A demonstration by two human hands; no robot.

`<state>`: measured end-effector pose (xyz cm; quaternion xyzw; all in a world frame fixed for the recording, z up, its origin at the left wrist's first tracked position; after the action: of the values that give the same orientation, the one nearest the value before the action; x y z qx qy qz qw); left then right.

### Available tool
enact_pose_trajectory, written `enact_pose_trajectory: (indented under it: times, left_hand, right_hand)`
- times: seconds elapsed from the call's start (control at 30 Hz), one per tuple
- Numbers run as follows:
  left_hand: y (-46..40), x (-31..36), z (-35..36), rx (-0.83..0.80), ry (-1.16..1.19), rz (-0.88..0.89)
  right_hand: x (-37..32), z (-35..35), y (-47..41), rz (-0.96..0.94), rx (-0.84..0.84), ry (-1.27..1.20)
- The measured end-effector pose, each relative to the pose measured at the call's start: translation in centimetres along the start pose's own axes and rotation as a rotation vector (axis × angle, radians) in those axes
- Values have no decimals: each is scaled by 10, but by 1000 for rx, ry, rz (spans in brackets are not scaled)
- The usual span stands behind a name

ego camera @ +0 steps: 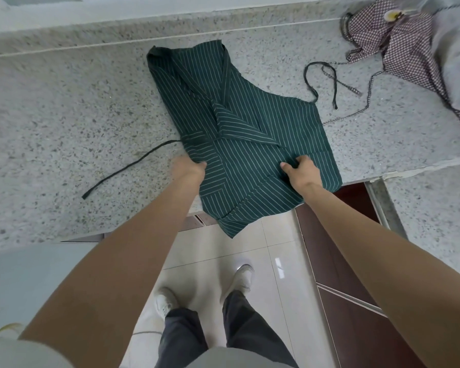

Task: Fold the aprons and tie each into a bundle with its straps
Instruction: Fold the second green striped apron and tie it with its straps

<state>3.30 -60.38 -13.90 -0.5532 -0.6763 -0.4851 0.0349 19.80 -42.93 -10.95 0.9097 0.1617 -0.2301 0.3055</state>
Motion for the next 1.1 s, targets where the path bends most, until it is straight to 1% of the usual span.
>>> enact_pose_trajectory:
  times: [0.13, 0.23, 0.33, 0.4, 0.47, 0.5, 0.6, 0.67, 0.73, 0.77, 0.8, 0.87, 0.97, 1.0, 1.03, 1.07, 1.1]
  left_hand:
    - [4, -3, -8, -5, 115, -3]
    - [3, -6, -20, 42, 175, -22]
    - [4, -5, -29, 123, 222, -27]
    - [5, -3, -29, 130, 266, -5]
    - [12, 1, -27, 64, 309, 24]
    - [14, 3, -24, 24, 308, 37]
    - [20, 3, -15, -81, 149, 92]
    - [26, 3, -13, -142, 76, 119]
    - [27, 1, -12, -162, 20, 186]
    - [28, 1, -13, -136, 14, 229]
    - [26, 1, -14, -95, 27, 261]
    - [25, 1, -19, -11, 64, 290]
    - [28, -1, -22, 22, 63, 323]
    - [31, -4, -22, 37, -19, 338]
    - [37, -9, -22, 89, -171, 365]
    - [42, -13, -23, 171, -339, 429]
    - [49, -18, -24, 243, -468, 541]
  right_hand:
    - [-6, 3, -1, -2, 20, -13]
    - [-8, 3, 1, 42, 66, -174]
    - [-6, 3, 5, 95, 61, -372]
    - [-2, 4, 5, 147, 45, -454]
    - [-1, 4, 4, 162, 33, -488]
    - [0, 4, 2, 156, 23, -481]
    - [3, 6, 0, 132, -12, -451]
    - [7, 7, -1, 111, -24, -496]
    - [11, 8, 2, 63, -58, -548]
    - [11, 7, 7, 15, -114, -539]
    - [13, 7, 8, -42, -177, -504]
    - [16, 5, 12, -169, -270, -332]
    - [17, 3, 21, -276, -293, -25]
    - [18, 5, 24, -310, -292, 58]
    - [20, 7, 27, -335, -290, 146]
    - [21, 9, 30, -354, -293, 229]
    - [22, 13, 31, -360, -301, 309]
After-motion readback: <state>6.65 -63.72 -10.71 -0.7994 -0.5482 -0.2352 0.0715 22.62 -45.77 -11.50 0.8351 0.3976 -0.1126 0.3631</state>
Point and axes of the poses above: each hand's wrist, its own y-axis away from the middle knuckle, its own z-axis out of the palm, x = y × z, the point moved 1 cm from there along -y, towards the middle knuckle, and after that the axes turned 2 degrees about -z, right-handed, at the moved point
